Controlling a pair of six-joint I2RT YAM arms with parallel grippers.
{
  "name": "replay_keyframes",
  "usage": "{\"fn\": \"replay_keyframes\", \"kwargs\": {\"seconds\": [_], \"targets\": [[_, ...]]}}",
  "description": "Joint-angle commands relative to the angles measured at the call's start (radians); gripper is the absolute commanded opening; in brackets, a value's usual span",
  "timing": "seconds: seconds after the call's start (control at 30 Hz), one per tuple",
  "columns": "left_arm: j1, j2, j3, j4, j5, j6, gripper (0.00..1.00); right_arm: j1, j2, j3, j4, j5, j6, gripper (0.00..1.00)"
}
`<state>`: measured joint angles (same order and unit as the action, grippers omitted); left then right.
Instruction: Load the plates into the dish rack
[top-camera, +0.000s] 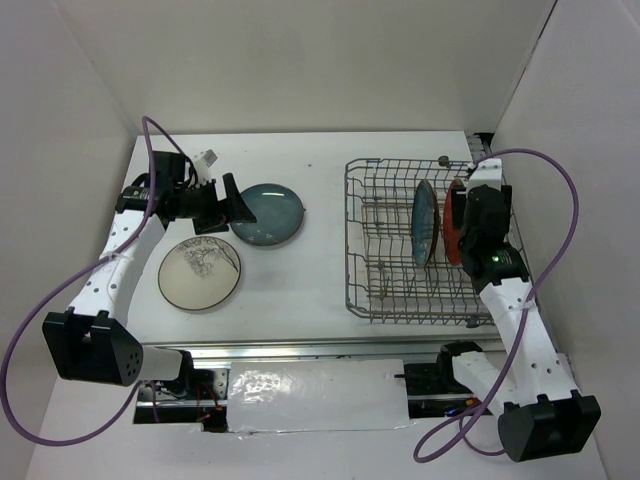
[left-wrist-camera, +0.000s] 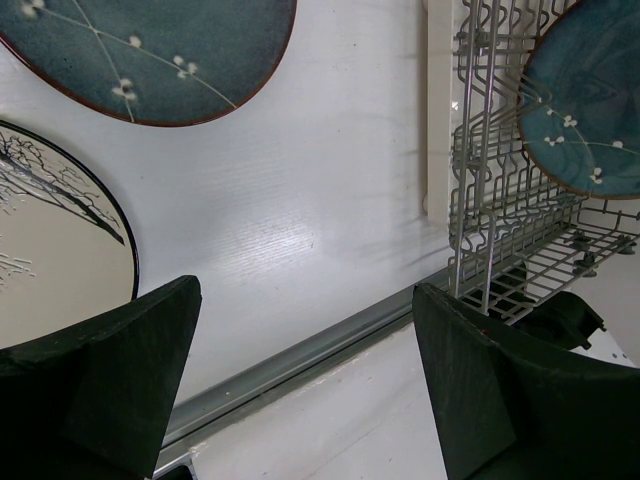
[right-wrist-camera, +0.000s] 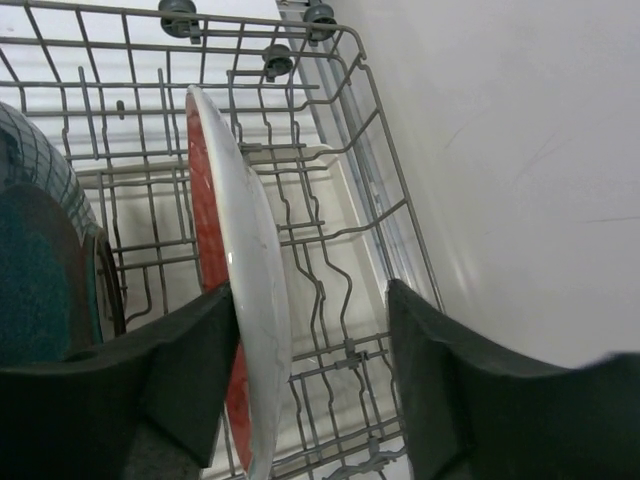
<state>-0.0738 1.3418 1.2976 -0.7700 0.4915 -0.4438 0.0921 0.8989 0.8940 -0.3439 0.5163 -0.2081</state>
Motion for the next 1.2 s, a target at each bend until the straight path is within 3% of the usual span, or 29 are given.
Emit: {"fn": "replay_keyframes", "kwargs": {"seconds": [0.0,0.37,0.47,0.53,1.17], "targets": [[-0.003,-0.020,0.005,0.008,-0.001,0.025,0.99,0.001,0.008,0.046,0.063,0.047,0.015,0.71],[-0.003,-0.021,0.005,0.008,-0.001,0.024,0.99,0.001,0.028,0.054,0.054,0.070,0.042,0.72],[-0.003,-0.021,0.005,0.008,-0.001,0.024,0.99,0.001,0.038,0.060,0.045,0.059,0.050,0.88],[-0.003,-0.020,0.006,0.006,-0.001,0.025,0.99,0.001,0.046,0.068,0.034,0.059,0.058,0.90],[-0.003,-0.021,0.005,0.006,-0.001,0.027,0.99,0.011,0.077,0.083,0.005,0.025,0.107,0.95]]}}
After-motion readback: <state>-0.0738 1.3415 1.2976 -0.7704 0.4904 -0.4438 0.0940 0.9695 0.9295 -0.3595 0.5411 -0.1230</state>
